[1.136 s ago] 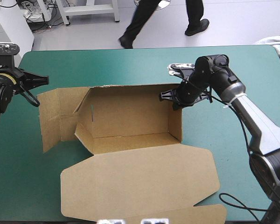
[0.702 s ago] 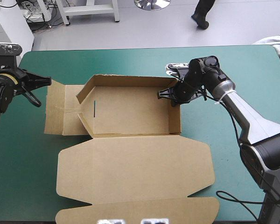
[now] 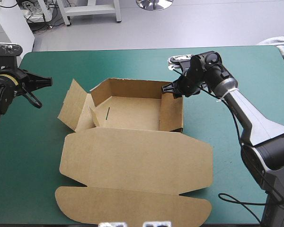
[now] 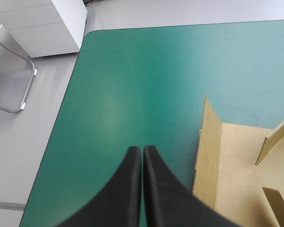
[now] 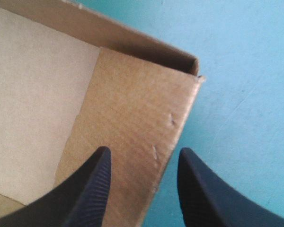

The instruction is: Fold the box

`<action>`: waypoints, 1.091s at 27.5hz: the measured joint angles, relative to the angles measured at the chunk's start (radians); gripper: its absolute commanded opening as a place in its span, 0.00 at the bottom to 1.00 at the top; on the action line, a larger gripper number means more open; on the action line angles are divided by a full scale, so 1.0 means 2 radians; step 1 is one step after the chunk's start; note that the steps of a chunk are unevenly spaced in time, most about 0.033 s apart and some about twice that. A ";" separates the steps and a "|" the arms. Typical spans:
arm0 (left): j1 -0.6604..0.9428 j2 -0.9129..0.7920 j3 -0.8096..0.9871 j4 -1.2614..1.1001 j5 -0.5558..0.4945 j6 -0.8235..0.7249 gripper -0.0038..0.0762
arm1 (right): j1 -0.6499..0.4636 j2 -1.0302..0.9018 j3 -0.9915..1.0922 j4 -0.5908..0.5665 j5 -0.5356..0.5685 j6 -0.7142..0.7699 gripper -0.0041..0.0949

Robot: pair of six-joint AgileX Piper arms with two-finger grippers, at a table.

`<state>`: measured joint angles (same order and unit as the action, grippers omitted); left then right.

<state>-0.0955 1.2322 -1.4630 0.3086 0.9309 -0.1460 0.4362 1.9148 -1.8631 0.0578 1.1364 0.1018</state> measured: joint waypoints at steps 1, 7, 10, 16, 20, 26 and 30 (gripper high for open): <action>0.000 0.000 0.000 0.000 0.001 0.000 0.04 | 0.000 0.000 -0.019 -0.010 0.011 0.000 0.47; 0.000 0.000 0.000 0.000 0.001 0.000 0.04 | 0.000 0.000 -0.104 -0.043 0.052 0.005 0.47; 0.000 0.000 0.000 0.000 0.001 0.000 0.04 | 0.000 -0.002 -0.134 -0.043 0.052 0.031 0.47; 0.000 0.000 0.000 0.000 0.002 0.000 0.04 | 0.000 -0.037 -0.136 -0.024 0.053 0.043 0.47; 0.000 0.000 0.000 0.001 0.005 0.000 0.04 | 0.000 -0.065 -0.092 -0.013 0.053 0.045 0.47; 0.000 0.000 0.000 0.000 0.024 0.000 0.04 | 0.000 -0.057 -0.032 -0.012 0.053 0.046 0.47; 0.000 0.000 0.000 -0.004 0.037 0.000 0.04 | 0.000 -0.014 -0.017 -0.002 0.052 0.047 0.46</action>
<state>-0.0955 1.2322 -1.4630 0.3011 1.0053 -0.1460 0.4362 1.8874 -1.8972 0.0528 1.2413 0.1952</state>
